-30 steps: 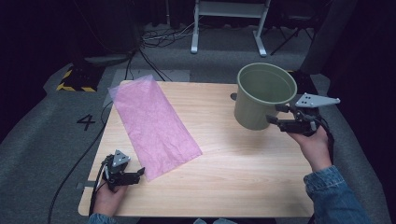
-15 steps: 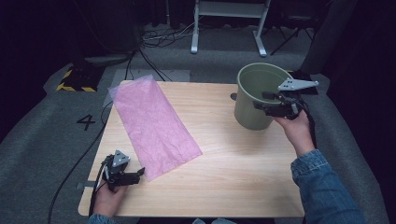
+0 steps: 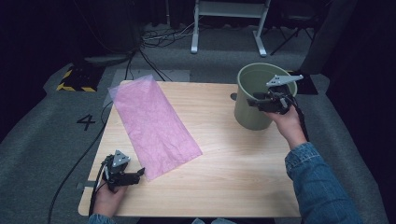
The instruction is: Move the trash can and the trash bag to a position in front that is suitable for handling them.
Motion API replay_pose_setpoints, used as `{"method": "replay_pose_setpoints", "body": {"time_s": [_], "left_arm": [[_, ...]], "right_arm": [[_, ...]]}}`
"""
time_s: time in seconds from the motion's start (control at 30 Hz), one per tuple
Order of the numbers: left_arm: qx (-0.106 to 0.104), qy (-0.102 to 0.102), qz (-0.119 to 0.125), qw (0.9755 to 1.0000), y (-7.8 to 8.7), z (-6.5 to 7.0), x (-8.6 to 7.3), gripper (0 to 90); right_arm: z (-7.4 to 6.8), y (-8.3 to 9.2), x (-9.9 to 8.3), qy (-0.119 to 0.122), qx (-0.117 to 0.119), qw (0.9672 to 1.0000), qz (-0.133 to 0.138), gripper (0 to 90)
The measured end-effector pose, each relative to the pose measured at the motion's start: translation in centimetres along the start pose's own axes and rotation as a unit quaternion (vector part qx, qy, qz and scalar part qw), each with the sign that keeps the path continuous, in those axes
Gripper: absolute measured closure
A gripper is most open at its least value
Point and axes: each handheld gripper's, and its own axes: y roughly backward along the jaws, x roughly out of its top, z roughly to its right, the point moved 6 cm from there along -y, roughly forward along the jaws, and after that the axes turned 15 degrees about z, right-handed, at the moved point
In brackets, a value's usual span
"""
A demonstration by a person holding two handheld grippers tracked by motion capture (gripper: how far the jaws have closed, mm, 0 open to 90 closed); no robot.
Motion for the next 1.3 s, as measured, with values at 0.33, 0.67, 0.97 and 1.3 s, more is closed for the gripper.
{"method": "replay_pose_setpoints", "body": {"time_s": [0.33,0.67,0.97,1.3], "left_arm": [[0.000,0.000,0.000,1.0000,0.0,0.0,0.0,18.7],[0.000,0.000,0.000,1.0000,0.0,0.0,0.0,18.7],[0.000,0.000,0.000,1.0000,0.0,0.0,0.0,18.7],[-0.001,0.001,0.001,1.0000,-0.1,0.0,0.0,18.7]], "right_arm": [[-2.9,0.8,-0.1,0.007,0.041,0.9991,0.004,57.0],[-8.9,2.0,-0.5,0.029,0.101,0.9944,0.015,56.5],[-12.3,3.3,-1.0,0.034,0.127,0.9911,0.018,56.5],[-16.7,5.1,-1.3,0.049,0.170,0.9840,0.020,56.4]]}}
